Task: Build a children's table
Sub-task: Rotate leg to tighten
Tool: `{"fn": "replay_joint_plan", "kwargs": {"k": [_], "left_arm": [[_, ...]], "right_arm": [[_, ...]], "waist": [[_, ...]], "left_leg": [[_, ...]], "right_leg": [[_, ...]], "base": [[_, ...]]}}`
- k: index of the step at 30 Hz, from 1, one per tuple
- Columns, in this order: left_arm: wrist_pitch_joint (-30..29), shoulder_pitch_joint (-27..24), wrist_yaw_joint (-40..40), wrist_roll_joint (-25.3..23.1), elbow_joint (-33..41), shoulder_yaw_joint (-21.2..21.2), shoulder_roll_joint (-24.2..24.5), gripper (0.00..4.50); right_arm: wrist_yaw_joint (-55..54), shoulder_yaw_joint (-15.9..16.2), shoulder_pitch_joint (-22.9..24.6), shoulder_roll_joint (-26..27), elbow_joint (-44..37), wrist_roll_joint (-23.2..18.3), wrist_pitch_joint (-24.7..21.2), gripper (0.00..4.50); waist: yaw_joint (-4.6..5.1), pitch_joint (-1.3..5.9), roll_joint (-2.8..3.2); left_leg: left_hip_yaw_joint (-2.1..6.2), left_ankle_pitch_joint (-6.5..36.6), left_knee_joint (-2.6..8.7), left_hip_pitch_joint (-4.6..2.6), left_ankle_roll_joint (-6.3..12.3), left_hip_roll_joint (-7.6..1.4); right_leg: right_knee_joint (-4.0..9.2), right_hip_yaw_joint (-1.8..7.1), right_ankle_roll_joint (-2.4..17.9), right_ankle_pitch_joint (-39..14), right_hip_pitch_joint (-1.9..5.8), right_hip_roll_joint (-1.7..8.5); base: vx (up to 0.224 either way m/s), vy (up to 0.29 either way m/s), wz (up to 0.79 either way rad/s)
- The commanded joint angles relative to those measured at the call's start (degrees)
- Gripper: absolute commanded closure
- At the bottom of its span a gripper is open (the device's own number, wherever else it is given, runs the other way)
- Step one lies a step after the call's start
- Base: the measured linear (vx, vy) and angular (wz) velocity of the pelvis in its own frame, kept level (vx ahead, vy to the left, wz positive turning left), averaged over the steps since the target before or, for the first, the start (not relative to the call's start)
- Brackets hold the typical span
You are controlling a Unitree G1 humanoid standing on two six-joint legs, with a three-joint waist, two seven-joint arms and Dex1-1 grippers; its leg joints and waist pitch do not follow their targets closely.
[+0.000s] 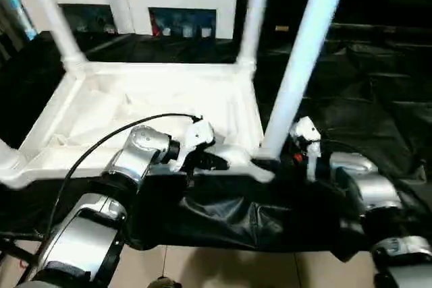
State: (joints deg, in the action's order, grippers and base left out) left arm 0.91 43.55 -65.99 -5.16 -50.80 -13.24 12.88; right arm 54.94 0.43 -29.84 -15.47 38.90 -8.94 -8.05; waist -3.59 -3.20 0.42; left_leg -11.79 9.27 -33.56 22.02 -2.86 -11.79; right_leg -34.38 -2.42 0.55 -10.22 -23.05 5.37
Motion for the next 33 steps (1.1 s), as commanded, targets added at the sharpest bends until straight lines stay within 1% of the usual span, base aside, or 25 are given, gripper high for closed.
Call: {"fn": "replay_joint_plan", "kwargs": {"k": [1, 2, 3, 4, 5, 7, 8, 9, 10, 11, 12, 13, 15, 16, 17, 19, 20, 21, 24, 25, 29, 30, 31, 32, 33], "left_arm": [[-0.7, 3.1, 6.3, 0.4, 0.5, 0.9, -3.9, 4.50], [-1.3, 3.6, 9.4, 0.1, -0.1, 1.2, -5.2, 4.50], [-2.1, 4.0, 12.0, -0.1, -0.4, 1.3, -6.7, 4.50], [-2.1, 4.0, 12.0, -0.1, -0.4, 1.3, -6.7, 4.50], [-2.6, 4.2, 13.7, -0.2, -0.5, 1.3, -8.0, 4.50], [-2.8, 4.1, 14.7, -0.2, -0.3, 1.2, -8.9, 4.50], [-3.0, 4.2, 15.6, -0.2, -0.3, 1.2, -9.7, 4.50], [-2.9, 4.2, 16.1, -0.1, -0.3, 1.1, -10.5, 4.50], [-2.5, 4.2, 15.8, -0.2, -0.4, 0.9, -10.7, 4.50], [-2.2, 4.2, 15.5, -0.2, -0.5, 0.9, -10.8, 4.50], [-1.9, 4.3, 15.4, -0.4, -0.8, 0.8, -10.7, 4.50], [-1.6, 4.3, 15.2, -0.5, -0.8, 0.7, -10.5, 4.50], [-1.4, 4.2, 14.3, -0.3, -0.7, 0.7, -9.9, 4.50], [-1.0, 4.1, 13.1, -0.2, -0.4, 0.6, -9.2, 4.50], [-0.7, 4.0, 12.5, -0.1, -0.3, 0.6, -8.8, 4.50], [-0.1, 3.3, 9.4, 0.1, 0.5, 0.1, -7.2, 4.50], [0.1, 3.2, 8.8, 0.1, 0.7, 0.0, -6.9, 4.50], [0.8, 2.5, 5.2, 0.8, 1.6, -0.2, -5.3, 4.50], [1.4, 2.0, 2.6, 1.2, 2.3, -0.4, -4.1, 4.50], [1.9, 1.9, 1.2, 1.3, 2.3, -0.6, -3.5, 4.50], [3.3, 1.7, -2.4, 1.3, 1.7, -0.8, -1.8, 4.50], [3.6, 1.9, -2.9, 1.3, 1.2, -0.8, -1.6, 4.50], [4.0, 2.1, -4.0, 1.3, 0.5, -0.7, -1.2, 4.50], [4.0, 2.1, -4.0, 1.3, 0.5, -0.7, -1.2, 4.50], [3.8, 2.3, -4.5, 1.4, 0.5, -0.8, -1.2, 4.50]], "right_arm": [[-5.5, 2.8, -0.8, 4.3, 3.3, 1.7, 0.1, 1.91], [-11.7, 1.5, -2.2, 6.3, 6.4, 2.1, 0.6, 1.91], [-18.2, -0.1, -3.9, 8.4, 9.4, 2.0, 0.6, 1.91], [-18.2, -0.1, -3.9, 8.4, 9.4, 2.0, 0.6, 1.91], [-24.2, -1.5, -5.5, 10.3, 11.9, 1.9, 0.8, 1.91], [-27.8, -2.4, -6.5, 11.5, 13.5, 2.3, 1.5, 1.91], [-29.9, -3.1, -7.4, 12.5, 14.7, 2.4, 2.4, 1.91], [-31.2, -3.3, -8.2, 13.4, 15.7, 2.8, 4.1, 1.91], [-30.5, -3.3, -8.5, 13.8, 15.8, 2.6, 4.6, 1.56], [-29.8, -3.4, -8.8, 13.9, 15.9, 2.3, 4.9, 1.56], [-28.4, -3.7, -9.1, 13.9, 15.9, 1.7, 4.9, 1.19], [-27.2, -3.6, -9.2, 13.7, 15.9, 1.5, 5.0, 1.19], [-24.9, -3.1, -9.1, 13.2, 15.4, 1.5, 5.1, 1.17], [-22.0, -1.6, -8.6, 12.2, 14.6, 2.2, 5.7, 1.02], [-20.4, -0.7, -8.3, 11.6, 14.1, 2.7, 6.1, 1.02], [-14.2, 1.2, -7.2, 9.6, 12.3, 2.7, 7.0, 0.88], [-13.1, 1.4, -7.0, 9.2, 12.0, 2.7, 7.1, 0.88], [-7.2, 2.5, -5.9, 6.7, 10.5, 2.8, 8.0, 0.88], [-3.1, 3.4, -4.9, 4.8, 8.9, 2.9, 8.2, 0.88], [-0.2, 3.9, -4.3, 3.7, 7.7, 2.6, 7.5, 0.88], [8.7, 5.9, -2.2, 0.0, 3.9, 1.6, 5.6, 0.88], [10.7, 6.4, -1.6, -1.0, 3.0, 1.5, 5.6, 0.88], [13.9, 7.1, -0.6, -2.7, 1.8, 1.3, 5.5, 0.88], [13.9, 7.1, -0.6, -2.7, 1.8, 1.3, 5.5, 0.88], [16.0, 7.4, -0.1, -3.6, 0.7, 0.8, 3.7, 0.88]], "waist": [[0.47, 3.67, -0.38], [0.69, 3.67, -0.33], [1.48, 3.62, 0.01], [1.48, 3.62, 0.01], [1.88, 3.70, -0.20], [2.19, 3.89, 0.02], [2.25, 3.95, -0.05], [2.27, 4.08, 0.27], [2.26, 4.14, 0.11], [2.23, 4.18, 0.03], [2.06, 4.31, 0.13], [2.04, 4.32, -0.14], [1.95, 4.25, 0.00], [1.98, 4.21, -0.30], [1.87, 4.16, -0.16], [1.71, 4.11, -0.22], [1.63, 4.11, -0.29], [1.61, 4.12, -0.58], [1.06, 4.11, -0.46], [1.03, 4.11, -0.41], [0.32, 4.06, -0.41], [0.06, 3.91, -0.40], [0.05, 3.87, -0.75], [-0.21, 3.87, -0.72], [-0.43, 3.91, -0.73]], "left_leg": [[1.16, 18.6, 4.43, -1.57, -0.83, -1.37], [1.11, 18.7, 4.41, -1.61, -0.77, -1.35], [1.22, 19.2, 4.41, -1.66, -1.37, -1.27], [1.22, 19.2, 4.41, -1.66, -1.37, -1.27], [1.29, 19.6, 4.39, -1.56, -1.30, -1.17], [1.11, 18.1, 4.24, -1.39, -0.59, -1.15], [1.06, 17.7, 4.22, -1.31, -0.30, -1.12], [1.00, 16.3, 4.07, -1.25, 0.31, -1.10], [0.90, 15.8, 3.99, -1.20, 0.68, -1.04], [0.86, 15.4, 3.92, -1.11, 1.08, -0.98], [0.82, 13.5, 3.85, -1.08, 2.16, -1.05], [0.77, 13.1, 3.83, -1.07, 2.55, -1.06], [0.72, 12.8, 3.80, -1.07, 3.30, -1.07], [0.69, 13.4, 3.78, -1.06, 3.53, -1.07], [0.76, 13.6, 3.80, -1.06, 3.57, -1.13], [0.73, 13.9, 3.80, -1.09, 3.70, -1.16], [0.71, 13.7, 3.79, -0.97, 3.85, -1.26], [0.58, 13.5, 3.74, -1.06, 3.96, -1.36], [0.49, 12.6, 3.66, -1.04, 4.58, -1.51], [0.45, 12.4, 3.66, -1.13, 4.66, -1.63], [0.49, 13.1, 3.70, -1.21, 4.54, -1.69], [0.47, 14.2, 3.79, -1.38, 4.15, -1.76], [0.41, 14.5, 3.78, -1.37, 4.09, -1.70], [0.48, 14.7, 3.79, -1.39, 4.04, -1.72], [0.48, 14.5, 3.80, -1.49, 3.91, -1.86]], "right_leg": [[4.89, 1.42, 10.8, -20.6, 1.75, 2.77], [4.92, 1.48, 10.7, -20.6, 1.64, 2.72], [4.98, 1.46, 10.9, -21.1, 1.39, 2.69], [4.98, 1.46, 10.9, -21.1, 1.39, 2.69], [5.06, 1.38, 10.6, -21.2, 1.58, 2.58], [4.86, 1.50, 11.2, -17.9, 1.62, 2.48], [4.79, 1.51, 11.4, -16.8, 1.71, 2.42], [4.52, 1.50, 12.1, -14.1, 1.85, 2.44], [4.53, 1.48, 12.2, -13.2, 1.91, 2.36], [4.43, 1.48, 12.4, -12.1, 2.04, 2.34], [4.10, 1.45, 13.1, -8.9, 2.30, 2.26], [4.04, 1.43, 13.4, -8.0, 2.36, 2.22], [3.98, 1.39, 14.0, -7.2, 2.42, 2.27], [4.10, 1.35, 14.0, -8.1, 2.48, 2.30], [4.13, 1.34, 13.9, -9.0, 2.53, 2.38], [4.25, 1.32, 13.7, -10.1, 2.54, 2.38], [4.12, 1.33, 13.8, -9.9, 2.63, 2.40], [4.11, 1.31, 14.0, -9.5, 2.53, 2.31], [3.82, 1.30, 14.5, -8.3, 2.55, 2.33], [3.73, 1.29, 14.9, -7.8, 2.43, 2.30], [3.72, 1.32, 14.7, -8.6, 2.45, 2.34], [3.95, 1.35, 14.5, -10.2, 2.22, 2.44], [4.10, 1.37, 14.3, -10.9, 2.23, 2.39], [4.13, 1.36, 14.0, -11.6, 2.31, 2.47], [4.08, 1.45, 13.9, -11.8, 2.18, 2.60]], "base": [[0.000, 0.000, 0.00], [0.000, 0.000, 0.00], [0.000, 0.000, 0.00], [0.000, 0.000, 0.00], [0.000, 0.000, 0.00], [0.000, 0.000, 0.00], [0.000, 0.000, 0.00], [0.000, 0.000, 0.00], [0.000, 0.000, 0.00], [0.000, 0.000, 0.00], [0.000, 0.000, 0.00], [0.000, 0.000, 0.00], [0.000, 0.000, 0.00], [0.000, 0.000, 0.00], [0.000, 0.000, 0.00], [0.000, 0.000, 0.00], [0.000, 0.000, 0.00], [0.000, 0.000, 0.00], [0.000, 0.000, 0.00], [0.000, 0.000, 0.00], [0.000, 0.000, 0.00], [0.000, 0.000, 0.00], [0.000, 0.000, 0.00], [0.000, 0.000, 0.00], [0.000, 0.000, 0.00]]}}
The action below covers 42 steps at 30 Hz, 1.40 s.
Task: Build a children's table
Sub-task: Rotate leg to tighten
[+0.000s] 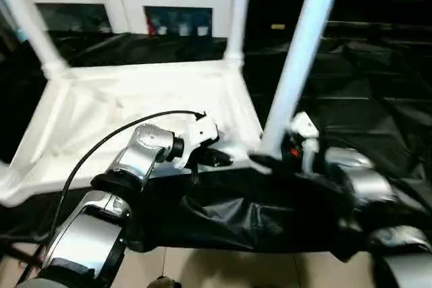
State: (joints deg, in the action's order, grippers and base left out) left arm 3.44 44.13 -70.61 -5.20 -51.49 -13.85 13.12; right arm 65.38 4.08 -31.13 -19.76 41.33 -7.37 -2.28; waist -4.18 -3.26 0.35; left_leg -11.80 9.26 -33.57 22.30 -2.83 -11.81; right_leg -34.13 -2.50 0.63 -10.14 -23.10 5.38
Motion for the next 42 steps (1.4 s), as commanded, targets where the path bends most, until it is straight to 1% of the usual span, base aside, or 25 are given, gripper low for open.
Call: {"fn": "replay_joint_plan", "kwargs": {"k": [1, 2, 3, 6, 10, 11, 12, 13, 14, 15, 19, 20, 21, 24, 26, 27, 29, 30, 32, 33, 35, 36, 38, 39, 42], "left_arm": [[1.3, 1.7, 0.1, 1.4, 1.2, -0.2, -1.5, 4.50], [1.2, 1.8, 0.0, 1.5, 1.3, -0.2, -1.4, 4.50], [1.2, 1.8, -0.1, 1.5, 1.3, -0.2, -1.4, 4.50], [1.3, 1.7, -1.0, 1.7, 1.6, -0.2, -1.1, 4.50], [1.6, 1.4, -1.7, 1.6, 1.5, -0.3, -0.8, 4.50], [1.6, 1.3, -1.9, 1.6, 1.5, -0.2, -0.7, 4.50], [1.6, 1.2, -1.9, 1.5, 1.5, -0.2, -0.7, 4.50], [1.6, 1.1, -1.9, 1.5, 1.5, -0.2, -0.7, 4.50], [1.6, 1.1, -1.8, 1.3, 1.5, -0.3, -0.7, 4.50], [1.6, 1.1, -1.7, 1.2, 1.4, -0.3, -0.7, 4.50], [0.5, 1.3, 1.1, 0.8, 1.5, 0.1, -1.3, 4.50], [-0.1, 1.5, 2.6, 0.8, 1.4, 0.5, -1.7, 4.50], [-0.7, 1.6, 4.5, 0.6, 1.5, 0.8, -2.1, 4.50], [-1.7, 1.5, 7.4, 0.2, 2.2, 1.0, -3.3, 4.50], [-2.9, 1.3, 10.2, -0.1, 2.6, 0.9, -5.3, 4.50], [-3.5, 1.1, 11.3, -0.4, 2.9, 0.7, -6.4, 4.50], [-4.1, 1.0, 13.3, -0.8, 2.8, 0.4, -7.6, 4.50], [-4.6, 1.1, 14.9, -1.0, 2.6, 0.4, -8.4, 4.50], [-5.4, 1.2, 17.4, -1.3, 2.7, 0.3, -9.6, 4.50], [-6.1, 1.2, 18.3, -1.1, 3.1, 0.4, -10.5, 4.50], [-6.4, 1.1, 18.7, -1.1, 3.6, 0.3, -11.0, 4.50], [-6.1, 1.2, 18.7, -1.2, 3.5, 0.2, -10.9, 4.50], [-5.6, 1.3, 18.9, -1.4, 3.0, 0.3, -10.6, 4.50], [-5.0, 1.6, 18.8, -1.5, 2.4, 0.3, -10.0, 4.50], [-4.8, 2.1, 19.0, -1.8, 1.7, 0.6, -9.5, 4.50]], "right_arm": [[5.6, 3.8, 1.2, 0.7, -1.8, -0.8, -2.1, 0.88], [7.2, 4.2, 1.6, 0.3, -2.7, -1.3, -3.5, 0.88], [8.1, 4.5, 1.8, 0.1, -3.1, -1.5, -4.2, 1.01], [9.0, 4.8, 2.2, 0.2, -4.1, -1.5, -5.6, 1.19], [9.2, 4.9, 2.3, 0.8, -4.7, -2.0, -6.9, 1.52], [9.3, 5.0, 2.4, 0.8, -4.9, -2.0, -7.0, 1.59], [9.5, 5.1, 2.4, 0.8, -5.2, -2.1, -7.4, 1.59], [9.6, 5.1, 2.5, 0.8, -5.3, -2.1, -7.6, 1.70], [9.5, 5.1, 2.5, 0.9, -5.4, -2.2, -7.9, 1.70], [9.4, 5.0, 2.6, 0.9, -5.5, -2.3, -8.1, 1.80], [3.5, 2.5, 2.5, 2.8, -3.9, -2.1, -6.9, 1.90], [0.0, 1.6, 2.0, 3.8, -2.5, -1.6, -5.8, 1.91], [-5.5, 0.3, 1.1, 5.1, -0.1, -0.8, -4.9, 1.91], [-17.3, -2.2, -1.0, 7.8, 4.6, 0.6, -4.5, 1.92], [-25.7, -4.8, -3.1, 10.6, 8.2, -0.1, -4.7, 1.92], [-29.4, -6.1, -4.1, 12.1, 9.8, -0.6, -4.7, 1.93], [-32.9, -6.8, -5.3, 14.0, 11.5, -0.4, -4.0, 1.93], [-35.6, -7.2, -5.9, 15.0, 12.5, -0.2, -3.3, 1.93], [-39.2, -7.5, -7.0, 16.6, 14.1, 0.4, -2.2, 1.93], [-40.7, -6.6, -7.7, 17.4, 15.1, 1.7, -0.3, 1.93], [-39.9, -6.4, -8.4, 18.3, 15.9, 1.6, 1.5, 1.93], [-38.9, -7.0, -8.6, 18.5, 16.1, 0.8, 1.4, 1.37], [-37.0, -8.0, -8.8, 18.5, 16.0, -0.6, 1.1, 1.23], [-35.1, -8.1, -8.7, 17.6, 15.1, -0.8, 0.9, 1.20], [-31.7, -6.4, -8.0, 15.7, 13.6, 0.1, 1.4, 0.89]], "waist": [[-0.04, 4.02, -0.95], [-0.12, 4.02, -0.90], [-0.24, 3.96, -1.14], [-0.66, 4.02, -1.10], [-0.65, 4.05, -1.32], [-0.68, 4.08, -1.26], [-0.71, 4.05, -0.85], [-0.64, 4.02, -1.05], [-0.79, 4.02, -0.43], [-0.66, 4.06, -0.80], [-0.66, 3.99, -0.82], [-0.72, 4.01, -0.08], [-0.29, 3.94, -0.13], [0.95, 3.71, -0.30], [1.77, 3.72, -0.30], [2.50, 3.81, -0.23], [2.80, 3.86, -0.24], [2.80, 4.02, -0.06], [2.88, 4.04, -0.12], [2.85, 4.08, -0.20], [2.67, 4.10, -0.08], [2.57, 4.08, -0.08], [2.57, 4.09, -0.04], [2.69, 4.08, 0.15], [2.60, 4.14, -0.06]], "left_leg": [[0.57, 13.6, 3.84, -1.56, 3.94, -1.79], [0.51, 13.4, 3.79, -1.62, 3.96, -1.78], [0.50, 13.2, 3.80, -1.57, 4.08, -1.75], [0.52, 12.2, 3.75, -1.57, 4.00, -1.78], [0.51, 12.0, 3.74, -1.53, 3.83, -1.74], [0.55, 12.0, 3.75, -1.56, 3.79, -1.75], [0.59, 12.1, 3.81, -1.56, 3.58, -1.75], [0.55, 12.6, 3.83, -1.59, 3.40, -1.74], [0.67, 12.9, 3.88, -1.63, 3.17, -1.74], [0.60, 13.2, 3.87, -1.61, 2.97, -1.71], [0.64, 13.8, 3.97, -1.59, 2.50, -1.72], [0.74, 14.1, 3.99, -1.67, 2.15, -1.72], [0.69, 15.2, 4.09, -1.74, 1.43, -1.73], [1.10, 18.5, 4.49, -1.83, -0.76, -1.42], [1.18, 19.5, 4.48, -1.91, -1.06, -1.38], [1.27, 19.6, 4.48, -1.84, -1.21, -1.34], [1.23, 19.3, 4.44, -1.62, -0.91, -1.26], [1.09, 18.3, 4.31, -1.75, -0.47, -1.28], [1.03, 17.5, 4.22, -1.60, -0.04, -1.20], [0.98, 16.9, 4.24, -1.59, 0.18, -1.24], [0.89, 16.4, 4.14, -1.65, 0.69, -1.18], [0.87, 16.0, 4.16, -1.52, 1.27, -1.17], [0.88, 16.2, 4.18, -1.57, 1.51, -1.20], [0.85, 16.8, 4.20, -1.65, 1.58, -1.22], [0.84, 16.5, 4.13, -1.60, 1.83, -1.25]], "right_leg": [[3.62, 1.46, 13.7, -11.7, 2.41, 2.55], [3.67, 1.50, 13.7, -11.6, 2.30, 2.58], [3.73, 1.48, 13.6, -11.9, 2.32, 2.59], [3.62, 1.51, 13.2, -11.7, 2.24, 2.70], [3.61, 1.46, 13.1, -11.6, 2.21, 2.72], [3.55, 1.45, 13.1, -11.6, 2.24, 2.71], [3.59, 1.45, 13.1, -11.7, 2.18, 2.70], [3.66, 1.44, 13.0, -11.8, 2.18, 2.62], [3.64, 1.45, 13.0, -12.0, 2.18, 2.72], [3.70, 1.45, 13.0, -11.7, 2.24, 2.64], [3.74, 1.43, 13.0, -12.5, 2.19, 2.69], [3.71, 1.44, 13.0, -12.7, 2.15, 2.79], [3.88, 1.50, 12.9, -13.4, 1.92, 2.72], [4.49, 1.42, 11.5, -19.6, 1.83, 2.83], [4.70, 1.46, 11.0, -20.8, 1.67, 2.70], [4.69, 1.45, 11.2, -20.4, 1.63, 2.69], [4.63, 1.46, 11.3, -19.4, 1.76, 2.56], [4.58, 1.52, 11.7, -16.7, 1.73, 2.50], [4.36, 1.53, 12.2, -15.1, 1.82, 2.47], [4.31, 1.48, 12.4, -14.5, 1.85, 2.46], [4.34, 1.50, 12.5, -13.9, 1.92, 2.45], [4.24, 1.49, 12.6, -12.9, 2.06, 2.38], [4.22, 1.49, 12.7, -12.5, 2.09, 2.32], [4.26, 1.49, 12.8, -12.3, 2.05, 2.23], [4.14, 1.50, 13.0, -11.6, 2.23, 2.31]], "base": [[0.000, 0.000, 0.00], [0.000, 0.000, 0.00], [0.000, 0.000, 0.00], [0.000, 0.000, 0.00], [0.000, 0.000, 0.00], [0.000, 0.000, 0.00], [0.000, 0.000, 0.00], [0.000, 0.000, 0.00], [0.000, 0.000, 0.00], [0.000, 0.000, 0.00], [0.000, 0.000, 0.00], [0.000, 0.000, 0.00], [0.000, 0.000, 0.00], [0.000, 0.000, 0.00], [0.000, 0.000, 0.00], [0.000, 0.000, 0.00], [0.000, 0.000, 0.00], [0.000, 0.000, 0.00], [0.000, 0.000, 0.00], [0.000, 0.000, 0.00], [0.000, 0.000, 0.00], [0.000, 0.000, 0.00], [0.000, 0.000, 0.00], [0.000, 0.000, 0.00], [0.000, 0.000, 0.00]]}}
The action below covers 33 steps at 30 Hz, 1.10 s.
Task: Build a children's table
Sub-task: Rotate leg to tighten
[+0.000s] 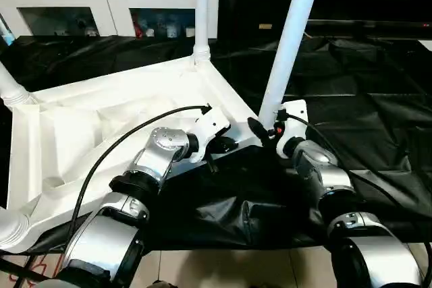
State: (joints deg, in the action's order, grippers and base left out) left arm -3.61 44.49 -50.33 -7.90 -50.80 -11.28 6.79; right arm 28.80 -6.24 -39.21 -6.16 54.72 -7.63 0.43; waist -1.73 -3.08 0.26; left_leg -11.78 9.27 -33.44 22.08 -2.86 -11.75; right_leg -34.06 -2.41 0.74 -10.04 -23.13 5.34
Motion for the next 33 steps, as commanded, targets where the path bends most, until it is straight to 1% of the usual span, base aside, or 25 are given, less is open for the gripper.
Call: {"fn": "replay_joint_plan", "kwargs": {"k": [1, 2, 4, 5, 6, 7, 9, 10, 11, 12, 13, 14, 15, 17, 18, 19, 20, 22, 23, 26, 28, 29, 30, 31, 33], "left_arm": [[2.4, 1.9, -1.3, 0.7, 0.6, -1.9, -2.9, 4.50], [2.5, 2.3, -1.2, 0.5, 0.1, -1.8, -2.5, 4.50], [2.7, 2.4, -1.3, 0.4, -0.3, -1.8, -2.2, 4.50], [2.8, 2.6, -1.2, 0.3, -0.6, -1.8, -2.0, 4.50], [2.8, 2.7, -1.2, 0.3, -0.7, -1.7, -1.9, 4.50], [2.8, 2.8, -1.3, 0.2, -0.9, -1.7, -1.7, 4.50], [2.8, 2.8, -1.4, 0.2, -0.9, -1.7, -1.6, 4.50], [2.8, 2.9, -1.5, 0.2, -1.0, -1.7, -1.6, 4.50], [2.8, 2.9, -1.7, 0.2, -1.1, -1.7, -1.7, 4.50], [2.9, 2.8, -1.8, 0.2, -1.2, -1.8, -1.6, 4.50], [3.1, 2.8, -1.8, 0.1, -1.4, -1.9, -1.6, 4.50], [3.2, 2.8, -1.9, 0.0, -1.6, -2.0, -1.6, 4.50], [3.5, 2.9, -2.1, -0.1, -2.0, -2.1, -1.6, 4.50], [3.7, 3.0, -2.2, -0.1, -2.4, -2.2, -1.6, 4.50], [3.9, 3.2, -2.3, 0.0, -2.6, -2.4, -1.6, 4.50], [3.9, 3.2, -2.3, 0.0, -2.6, -2.4, -1.6, 4.50], [4.0, 3.3, -2.4, 0.1, -2.8, -2.5, -1.7, 4.50], [4.0, 3.3, -2.4, 0.1, -2.8, -2.5, -1.7, 4.50], [4.2, 3.5, -2.5, 0.2, -2.9, -2.6, -1.7, 4.50], [4.4, 3.6, -2.4, 0.2, -3.2, -2.6, -1.8, 4.50], [4.7, 3.6, -2.7, 0.2, -3.3, -2.8, -1.8, 4.50], [4.8, 3.3, -3.2, 0.3, -2.9, -2.9, -1.8, 4.50], [4.8, 3.3, -3.2, 0.3, -2.9, -2.9, -1.8, 4.50], [4.9, 3.1, -3.7, 0.4, -2.6, -3.1, -1.8, 4.50], [5.4, 2.4, -5.5, 0.5, -1.9, -3.7, -1.4, 4.50]], "right_arm": [[7.6, 4.9, 0.9, 0.9, -1.4, 0.6, -1.2, 0.89], [12.7, 6.5, 2.9, -1.4, -4.8, 0.6, -1.1, 0.89], [16.0, 7.3, 4.4, -3.3, -7.3, 0.3, -1.3, 0.89], [18.9, 7.4, 5.9, -5.2, -9.4, -0.2, -1.4, 0.89], [19.7, 7.5, 6.4, -5.8, -10.0, -0.3, -1.4, 0.89], [24.3, 7.1, 9.1, -9.7, -13.7, -1.4, -2.1, 0.89], [27.8, 6.6, 11.1, -12.8, -16.4, -2.5, -3.1, 0.89], [28.8, 6.4, 11.6, -13.6, -17.0, -2.8, -3.5, 0.89], [30.1, 6.1, 12.2, -14.9, -18.0, -3.3, -4.0, 0.89], [31.0, 5.9, 12.7, -15.8, -18.9, -3.8, -4.5, 0.89], [31.9, 5.6, 13.2, -16.7, -19.9, -4.3, -5.1, 0.89], [32.4, 5.4, 13.5, -17.3, -20.4, -4.7, -5.4, 0.89], [33.4, 4.8, 14.5, -18.6, -22.1, -5.5, -6.3, 0.89], [34.0, 4.1, 15.3, -19.6, -23.4, -6.1, -7.1, 0.89], [33.9, 3.3, 16.2, -20.4, -24.4, -6.7, -7.7, 0.89], [33.9, 3.1, 16.4, -20.6, -24.7, -6.9, -8.0, 0.89], [33.7, 2.4, 17.2, -21.3, -25.6, -7.6, -8.8, 0.89], [33.7, 2.4, 17.2, -21.3, -25.6, -7.6, -8.8, 0.89], [34.0, 1.8, 17.9, -21.8, -26.5, -8.4, -9.9, 0.89], [34.9, 1.8, 18.9, -22.0, -28.5, -9.2, -11.5, 0.89], [36.1, 2.8, 20.4, -21.9, -31.7, -9.9, -13.2, 0.89], [35.7, 3.0, 20.7, -21.5, -32.2, -9.8, -13.0, 0.89], [35.7, 3.0, 20.7, -21.5, -32.2, -9.8, -13.0, 0.89], [34.5, 2.9, 20.6, -21.0, -31.8, -9.5, -12.3, 0.89], [31.9, 2.1, 19.8, -20.4, -30.7, -9.1, -11.1, 0.89]], "waist": [[0.08, 3.99, -0.19], [-0.27, 4.01, -0.12], [-0.53, 4.11, -0.24], [-0.96, 4.07, -0.34], [-1.13, 4.04, -0.42], [-1.48, 3.99, -0.41], [-2.20, 3.91, -0.52], [-2.28, 3.89, -0.44], [-2.13, 3.81, -0.42], [-2.07, 3.80, -0.57], [-1.84, 3.70, -0.42], [-1.84, 3.75, -0.55], [-1.60, 3.71, -0.45], [-1.67, 3.78, -0.53], [-1.63, 3.87, -0.71], [-1.74, 3.97, -0.73], [-1.68, 4.01, -0.75], [-1.70, 4.13, -0.78], [-1.66, 4.11, -0.81], [-1.79, 4.08, -0.74], [-1.97, 4.05, -0.72], [-1.91, 4.06, -0.75], [-1.93, 3.99, -0.69], [-1.82, 3.96, -0.88], [-1.73, 3.92, -0.87]], "left_leg": [[0.78, 16.0, 3.94, -1.32, 2.13, -1.28], [0.70, 15.4, 3.80, -1.43, 2.65, -1.35], [0.64, 14.2, 3.67, -1.33, 3.35, -1.35], [0.57, 12.9, 3.59, -1.22, 4.19, -1.39], [0.54, 12.6, 3.57, -1.21, 4.36, -1.37], [0.53, 12.4, 3.56, -1.19, 4.64, -1.42], [0.42, 13.6, 3.50, -1.49, 4.94, -1.60], [0.53, 13.6, 3.59, -1.19, 4.85, -1.60], [0.61, 14.5, 3.68, -1.10, 4.46, -1.50], [0.64, 14.9, 3.65, -1.13, 4.25, -1.47], [0.65, 16.0, 3.70, -1.24, 4.07, -1.39], [0.68, 16.5, 3.69, -1.33, 3.96, -1.44], [0.81, 16.5, 3.77, -1.05, 3.81, -1.37], [0.82, 16.6, 3.71, -1.25, 3.85, -1.47], [0.86, 15.7, 3.67, -1.11, 4.15, -1.44], [0.81, 14.6, 3.57, -1.14, 4.45, -1.49], [0.86, 13.5, 3.55, -0.93, 4.78, -1.45], [0.78, 12.8, 3.37, -0.95, 5.08, -1.41], [0.73, 11.9, 3.28, -0.79, 5.71, -1.33], [0.68, 12.0, 3.21, -0.89, 6.17, -1.40], [0.73, 12.0, 3.29, -0.87, 6.24, -1.46], [0.77, 12.2, 3.31, -0.77, 6.14, -1.49], [0.79, 12.5, 3.39, -0.84, 5.96, -1.53], [0.80, 13.1, 3.41, -0.87, 5.54, -1.48], [0.81, 13.5, 3.46, -0.98, 4.89, -1.45]], "right_leg": [[4.08, 1.36, 12.9, -11.2, 2.38, 2.30], [4.08, 1.38, 13.0, -10.2, 2.38, 2.30], [3.85, 1.42, 13.2, -8.6, 2.57, 2.35], [3.78, 1.34, 13.3, -7.6, 2.62, 2.34], [3.78, 1.32, 13.2, -7.6, 2.66, 2.26], [3.76, 1.29, 13.2, -7.8, 2.72, 2.30], [4.09, 1.33, 12.7, -9.5, 2.59, 2.41], [4.09, 1.24, 12.4, -10.4, 2.66, 2.39], [4.24, 1.14, 12.0, -11.9, 2.62, 2.34], [4.35, 1.14, 11.8, -12.8, 2.64, 2.38], [4.68, 1.14, 11.4, -14.9, 2.46, 2.37], [4.77, 1.15, 11.2, -16.0, 2.38, 2.39], [4.80, 1.08, 11.0, -16.9, 2.42, 2.41], [4.96, 1.13, 10.6, -17.1, 2.31, 2.43], [4.80, 1.14, 10.8, -16.1, 2.42, 2.41], [4.66, 1.18, 11.1, -14.4, 2.39, 2.42], [4.37, 1.13, 11.7, -12.6, 2.49, 2.36], [4.23, 1.12, 12.1, -11.2, 2.49, 2.38], [4.14, 1.07, 12.5, -10.0, 2.57, 2.37], [4.21, 1.03, 12.6, -10.3, 2.56, 2.41], [4.22, 0.99, 12.4, -10.4, 2.63, 2.33], [4.18, 0.94, 12.4, -10.5, 2.63, 2.41], [4.30, 0.94, 12.3, -11.2, 2.51, 2.46], [4.45, 0.93, 12.1, -12.5, 2.45, 2.52], [4.60, 1.04, 11.8, -14.0, 2.33, 2.56]], "base": [[0.000, 0.000, 0.00], [0.000, 0.000, 0.00], [0.000, 0.000, 0.00], [0.000, 0.000, 0.00], [0.000, 0.000, 0.00], [0.000, 0.000, 0.00], [0.000, 0.000, 0.00], [0.000, 0.000, 0.00], [0.000, 0.000, 0.00], [0.000, 0.000, 0.00], [0.000, 0.000, 0.00], [0.000, 0.000, 0.00], [0.000, 0.000, 0.00], [0.000, 0.000, 0.00], [0.000, 0.000, 0.00], [0.000, 0.000, 0.00], [0.000, 0.000, 0.00], [0.000, 0.000, 0.00], [0.000, 0.000, 0.00], [0.000, 0.000, 0.00], [0.000, 0.000, 0.00], [0.000, 0.000, 0.00], [0.000, 0.000, 0.00], [0.000, 0.000, 0.00], [0.000, 0.000, 0.00]]}}
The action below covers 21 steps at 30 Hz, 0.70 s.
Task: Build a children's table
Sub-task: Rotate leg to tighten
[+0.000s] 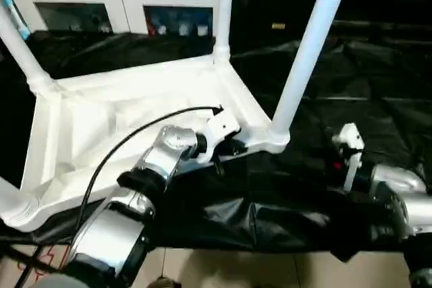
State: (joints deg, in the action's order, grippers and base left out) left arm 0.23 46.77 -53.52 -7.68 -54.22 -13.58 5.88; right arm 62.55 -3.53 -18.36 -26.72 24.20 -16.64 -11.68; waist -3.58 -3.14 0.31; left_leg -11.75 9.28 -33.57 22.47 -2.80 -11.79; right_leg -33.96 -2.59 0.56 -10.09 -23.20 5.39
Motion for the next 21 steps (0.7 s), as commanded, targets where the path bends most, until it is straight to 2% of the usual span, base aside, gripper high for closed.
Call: {"fn": "replay_joint_plan", "kwargs": {"k": [1, 5, 6, 7, 10, 14, 15, 16, 17, 18, 19, 21], "left_arm": [[2.2, -0.3, -3.9, 0.4, 2.0, -1.7, 0.0, 4.50], [3.6, -1.4, -8.1, 1.1, 3.3, -2.4, 1.0, 4.50], [3.9, -1.9, -10.1, 1.4, 4.1, -2.8, 1.7, 4.50], [4.0, -2.1, -10.6, 1.5, 4.3, -2.9, 1.9, 4.50], [4.4, -2.6, -12.5, 1.7, 5.1, -3.3, 2.6, 4.50], [4.8, -2.8, -13.9, 1.8, 5.6, -3.4, 3.3, 4.50], [4.9, -2.8, -14.2, 1.9, 5.7, -3.5, 3.6, 4.50], [5.0, -2.9, -14.8, 1.9, 5.8, -3.5, 3.9, 4.50], [5.0, -2.9, -14.9, 1.9, 5.8, -3.5, 3.9, 4.50], [5.0, -3.0, -15.1, 2.0, 5.9, -3.6, 4.1, 4.50], [5.0, -3.1, -15.2, 2.0, 6.1, -3.7, 4.2, 4.50], [4.9, -3.2, -15.4, 2.1, 6.2, -3.7, 4.3, 4.50]], "right_arm": [[-3.3, -1.1, -1.8, 0.3, 0.5, 0.3, 1.9, 0.89], [-5.8, -2.2, -3.1, 0.4, 1.3, 1.0, 3.7, 0.89], [-5.4, -2.3, -3.4, 0.0, 0.9, 0.8, 3.3, 0.89], [-5.2, -2.3, -3.4, -0.1, 0.7, 0.7, 3.1, 0.89], [-3.7, -1.9, -3.1, -0.8, -0.5, 0.3, 1.6, 0.89], [-0.9, 0.5, -2.7, -1.8, -1.5, 0.5, 0.0, 0.89], [0.0, 2.1, -2.8, -2.0, -1.0, 1.5, 0.2, 0.89], [-0.7, 4.4, -3.7, -1.8, 1.4, 4.3, 2.4, 0.89], [-0.8, 4.5, -3.8, -1.7, 1.6, 4.5, 2.6, 0.89], [-1.5, 5.0, -4.2, -1.5, 2.7, 5.5, 3.4, 1.03], [-2.0, 5.5, -5.1, -1.0, 4.0, 6.4, 4.3, 1.03], [-3.0, 5.6, -6.5, 0.0, 5.8, 6.9, 4.5, 1.25]], "waist": [[0.03, 3.99, -0.78], [0.09, 4.05, -0.68], [-0.04, 4.07, -0.63], [-0.10, 4.07, -0.46], [-0.32, 4.05, -0.46], [-0.50, 4.05, -0.32], [-0.51, 4.07, -0.40], [-0.58, 4.07, -0.29], [-0.36, 4.09, -0.32], [-0.46, 4.07, -0.30], [-0.50, 4.11, -0.01], [-0.42, 4.11, -0.16]], "left_leg": [[0.83, 13.4, 3.61, -1.46, 4.65, -1.45], [0.73, 13.0, 3.62, -1.51, 4.14, -1.42], [0.68, 12.8, 3.60, -1.66, 4.28, -1.50], [0.69, 12.4, 3.63, -1.46, 4.43, -1.46], [0.63, 12.6, 3.61, -1.49, 4.52, -1.51], [0.66, 13.1, 3.65, -1.56, 4.22, -1.63], [0.58, 13.2, 3.56, -1.56, 4.19, -1.58], [0.63, 13.2, 3.61, -1.58, 4.02, -1.59], [0.66, 13.0, 3.60, -1.47, 3.61, -1.50], [0.61, 13.4, 3.54, -1.68, 3.34, -1.53], [0.65, 13.5, 3.56, -1.70, 3.19, -1.54], [0.64, 13.8, 3.62, -1.67, 2.92, -1.50]], "right_leg": [[4.49, 1.25, 11.9, -14.0, 2.33, 2.57], [4.26, 1.37, 12.3, -12.3, 2.34, 2.47], [4.13, 1.39, 12.6, -11.2, 2.31, 2.44], [3.98, 1.34, 12.8, -10.2, 2.53, 2.39], [3.84, 1.27, 13.2, -9.4, 2.60, 2.33], [3.86, 1.27, 13.1, -10.1, 2.62, 2.39], [3.87, 1.32, 13.1, -10.1, 2.58, 2.38], [3.85, 1.30, 13.1, -10.2, 2.58, 2.43], [3.83, 1.28, 13.1, -10.3, 2.51, 2.43], [3.92, 1.35, 13.2, -10.6, 2.37, 2.44], [3.86, 1.38, 13.3, -10.5, 2.38, 2.52], [3.74, 1.33, 13.5, -10.0, 2.51, 2.33]], "base": [[0.000, 0.000, 0.00], [0.000, 0.000, 0.00], [0.000, 0.000, 0.00], [0.000, 0.000, 0.00], [0.000, 0.000, 0.00], [0.000, 0.000, 0.00], [0.000, 0.000, 0.00], [0.000, 0.000, 0.00], [0.000, 0.000, 0.00], [0.000, 0.000, 0.00], [0.000, 0.000, 0.00], [0.000, 0.000, 0.00]]}}
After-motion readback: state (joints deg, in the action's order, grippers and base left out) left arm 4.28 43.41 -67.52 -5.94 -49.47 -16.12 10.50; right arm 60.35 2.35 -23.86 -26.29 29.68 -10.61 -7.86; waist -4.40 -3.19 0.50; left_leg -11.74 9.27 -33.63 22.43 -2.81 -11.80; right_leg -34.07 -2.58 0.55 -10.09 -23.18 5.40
